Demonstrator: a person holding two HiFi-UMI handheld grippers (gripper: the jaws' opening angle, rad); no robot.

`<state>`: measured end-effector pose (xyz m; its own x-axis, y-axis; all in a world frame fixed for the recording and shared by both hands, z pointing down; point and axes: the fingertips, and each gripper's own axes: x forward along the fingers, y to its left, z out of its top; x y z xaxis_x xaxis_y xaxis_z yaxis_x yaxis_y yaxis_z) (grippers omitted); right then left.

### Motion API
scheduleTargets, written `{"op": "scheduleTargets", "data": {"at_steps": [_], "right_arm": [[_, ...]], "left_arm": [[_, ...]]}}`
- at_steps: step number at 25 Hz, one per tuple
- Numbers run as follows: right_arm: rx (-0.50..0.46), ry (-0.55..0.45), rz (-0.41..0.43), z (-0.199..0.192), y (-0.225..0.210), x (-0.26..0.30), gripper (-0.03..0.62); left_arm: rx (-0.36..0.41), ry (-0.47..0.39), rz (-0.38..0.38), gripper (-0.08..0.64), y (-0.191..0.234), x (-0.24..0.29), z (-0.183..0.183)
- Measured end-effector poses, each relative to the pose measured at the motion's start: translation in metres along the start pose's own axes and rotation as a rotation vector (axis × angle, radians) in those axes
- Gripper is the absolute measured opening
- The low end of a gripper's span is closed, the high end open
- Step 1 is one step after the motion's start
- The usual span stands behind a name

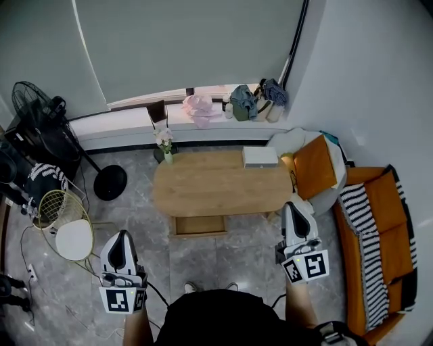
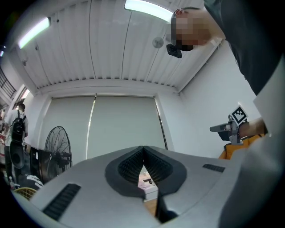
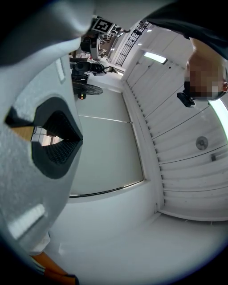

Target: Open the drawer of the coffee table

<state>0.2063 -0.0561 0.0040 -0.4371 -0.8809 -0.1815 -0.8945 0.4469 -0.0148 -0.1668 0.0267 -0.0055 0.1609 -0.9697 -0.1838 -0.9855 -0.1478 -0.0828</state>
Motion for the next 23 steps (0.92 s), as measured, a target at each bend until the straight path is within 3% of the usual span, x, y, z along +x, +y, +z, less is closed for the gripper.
{"op": "scheduleTargets", "data": {"at_steps": [5, 19, 23], "right_arm": [[-0.012, 0.003, 0.011, 0.000, 0.010, 0.011, 0.005], [-0.029, 0.018, 0.009, -0.008, 0.015, 0.016, 0.005], [-0.035, 0.017, 0.010, -0.007, 0.013, 0.019, 0.005]], "left_arm": [[0.016, -0.060, -0.022, 0.008, 0.004, 0.008, 0.017], [0.004, -0.070, -0.036, 0.008, 0.006, 0.011, 0.010], [0.007, -0.031, -0.024, 0.008, 0.008, 0.011, -0.001]]}}
